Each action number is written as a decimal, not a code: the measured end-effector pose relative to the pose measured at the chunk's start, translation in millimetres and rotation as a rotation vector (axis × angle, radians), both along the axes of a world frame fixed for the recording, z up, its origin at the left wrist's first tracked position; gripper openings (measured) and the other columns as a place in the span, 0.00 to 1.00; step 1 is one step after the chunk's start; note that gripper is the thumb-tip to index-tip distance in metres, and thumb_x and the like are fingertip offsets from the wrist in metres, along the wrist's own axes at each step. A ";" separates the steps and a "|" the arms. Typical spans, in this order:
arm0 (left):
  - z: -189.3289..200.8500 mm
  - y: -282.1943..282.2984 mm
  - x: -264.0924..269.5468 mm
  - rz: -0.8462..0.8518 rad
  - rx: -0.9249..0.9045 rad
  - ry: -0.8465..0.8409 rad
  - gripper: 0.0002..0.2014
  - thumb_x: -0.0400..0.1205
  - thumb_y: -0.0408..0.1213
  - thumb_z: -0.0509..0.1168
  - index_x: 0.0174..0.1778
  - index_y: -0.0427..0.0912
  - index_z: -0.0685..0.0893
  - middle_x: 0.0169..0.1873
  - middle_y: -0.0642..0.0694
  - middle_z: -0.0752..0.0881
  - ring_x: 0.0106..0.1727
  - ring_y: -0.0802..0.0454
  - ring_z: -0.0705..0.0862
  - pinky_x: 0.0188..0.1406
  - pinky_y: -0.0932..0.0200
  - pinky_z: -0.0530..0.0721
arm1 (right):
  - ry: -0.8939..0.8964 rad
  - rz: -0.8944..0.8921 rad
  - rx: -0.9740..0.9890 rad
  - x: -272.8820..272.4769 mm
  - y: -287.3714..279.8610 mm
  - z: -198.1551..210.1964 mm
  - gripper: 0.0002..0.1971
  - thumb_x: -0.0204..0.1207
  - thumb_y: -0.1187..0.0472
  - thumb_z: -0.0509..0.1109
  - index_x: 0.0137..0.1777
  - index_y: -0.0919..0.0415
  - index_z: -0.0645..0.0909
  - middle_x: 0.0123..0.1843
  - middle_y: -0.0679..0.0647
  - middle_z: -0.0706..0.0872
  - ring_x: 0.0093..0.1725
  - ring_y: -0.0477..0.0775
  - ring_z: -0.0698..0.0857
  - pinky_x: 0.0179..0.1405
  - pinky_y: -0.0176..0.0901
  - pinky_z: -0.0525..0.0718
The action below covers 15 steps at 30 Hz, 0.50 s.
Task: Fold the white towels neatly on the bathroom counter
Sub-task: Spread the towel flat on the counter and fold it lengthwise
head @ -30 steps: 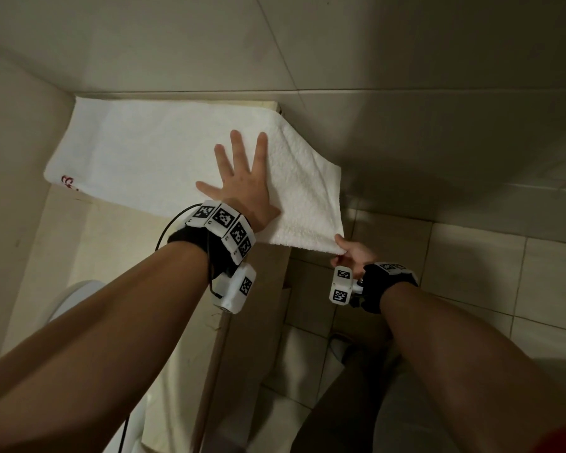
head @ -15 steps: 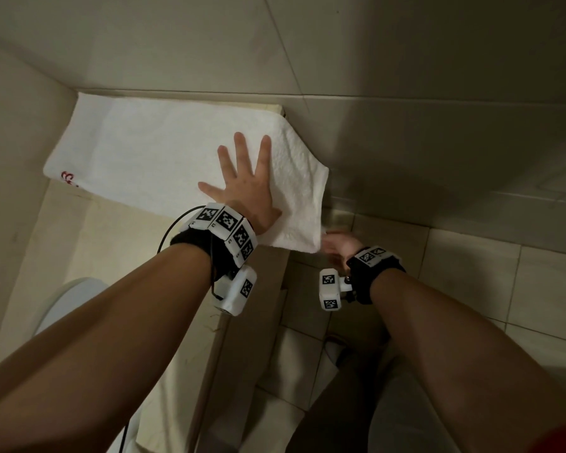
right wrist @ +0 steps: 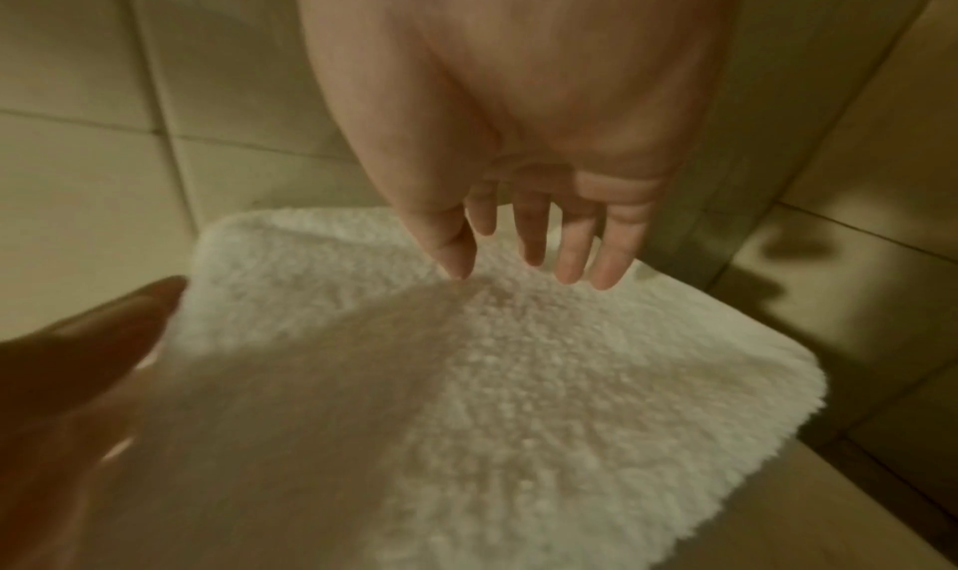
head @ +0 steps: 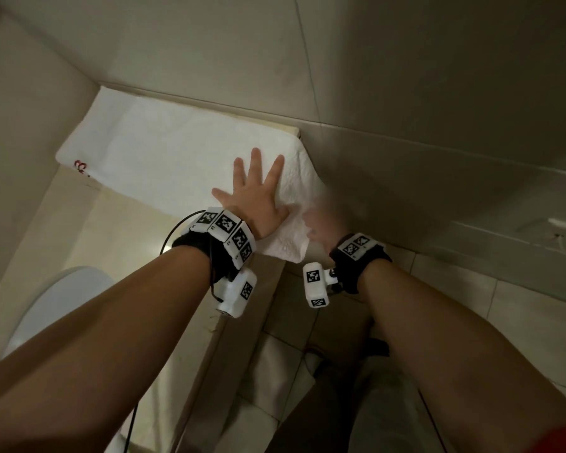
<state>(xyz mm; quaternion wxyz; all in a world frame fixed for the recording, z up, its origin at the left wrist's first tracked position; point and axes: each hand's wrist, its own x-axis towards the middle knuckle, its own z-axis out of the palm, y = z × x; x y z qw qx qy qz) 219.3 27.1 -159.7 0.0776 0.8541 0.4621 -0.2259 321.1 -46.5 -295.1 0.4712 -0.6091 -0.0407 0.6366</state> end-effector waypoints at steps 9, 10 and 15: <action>30.5 19.5 -24.3 0.117 -0.105 -0.126 0.30 0.85 0.56 0.56 0.82 0.54 0.62 0.85 0.49 0.53 0.84 0.43 0.54 0.77 0.34 0.64 | -0.196 0.117 0.063 22.5 29.7 88.1 0.26 0.80 0.65 0.64 0.78 0.53 0.67 0.61 0.54 0.80 0.54 0.54 0.79 0.43 0.44 0.80; 34.2 20.8 -28.6 0.153 -0.116 -0.124 0.28 0.84 0.56 0.57 0.81 0.52 0.65 0.84 0.47 0.57 0.83 0.42 0.57 0.77 0.35 0.65 | -0.234 0.129 0.063 24.0 31.8 97.4 0.25 0.80 0.66 0.63 0.76 0.54 0.68 0.56 0.53 0.80 0.49 0.53 0.79 0.39 0.42 0.78; 57.7 23.5 -56.9 0.372 -0.096 -0.154 0.26 0.83 0.52 0.61 0.76 0.46 0.75 0.73 0.41 0.75 0.71 0.38 0.76 0.69 0.46 0.77 | -0.415 0.243 0.077 26.2 47.7 142.8 0.24 0.76 0.66 0.65 0.73 0.57 0.73 0.54 0.55 0.79 0.47 0.53 0.78 0.37 0.40 0.75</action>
